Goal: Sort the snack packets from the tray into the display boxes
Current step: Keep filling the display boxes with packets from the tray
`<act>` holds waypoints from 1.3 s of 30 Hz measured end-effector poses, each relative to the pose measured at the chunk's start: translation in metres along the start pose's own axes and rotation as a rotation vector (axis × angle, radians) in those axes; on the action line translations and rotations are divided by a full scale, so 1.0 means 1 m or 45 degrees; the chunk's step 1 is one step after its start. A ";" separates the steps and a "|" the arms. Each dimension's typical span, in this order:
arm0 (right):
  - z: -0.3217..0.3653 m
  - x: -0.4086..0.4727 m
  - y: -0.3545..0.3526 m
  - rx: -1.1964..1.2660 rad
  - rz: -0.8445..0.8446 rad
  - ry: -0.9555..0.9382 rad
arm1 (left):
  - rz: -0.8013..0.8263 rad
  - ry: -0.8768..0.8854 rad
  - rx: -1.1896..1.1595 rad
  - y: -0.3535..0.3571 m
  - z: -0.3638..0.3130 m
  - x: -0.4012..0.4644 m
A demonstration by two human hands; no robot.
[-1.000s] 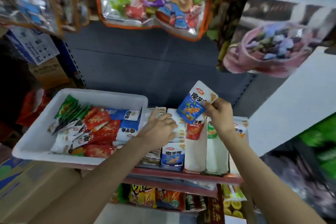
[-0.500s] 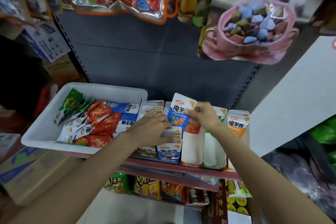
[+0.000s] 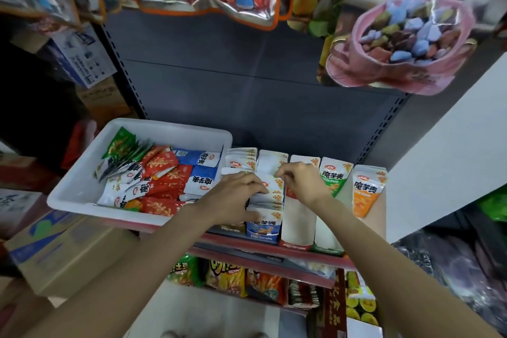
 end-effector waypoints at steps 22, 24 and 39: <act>0.139 0.095 0.178 -0.088 0.386 0.123 | 0.144 -0.623 0.189 0.041 0.222 -0.081; 0.129 0.106 0.188 -0.137 0.395 0.217 | 0.234 -0.540 0.242 0.047 0.229 -0.078; 0.144 0.106 0.191 -0.889 0.331 0.071 | 0.277 -0.370 0.096 0.053 0.242 -0.074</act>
Point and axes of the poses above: each hand's wrist, its own x-axis towards the middle knuckle, its own y-axis out of the palm, z = x × y, the point moved 6 cm from there along x, towards the middle knuckle, and after that the axes turned 11 degrees about x, right-handed, at the moved point
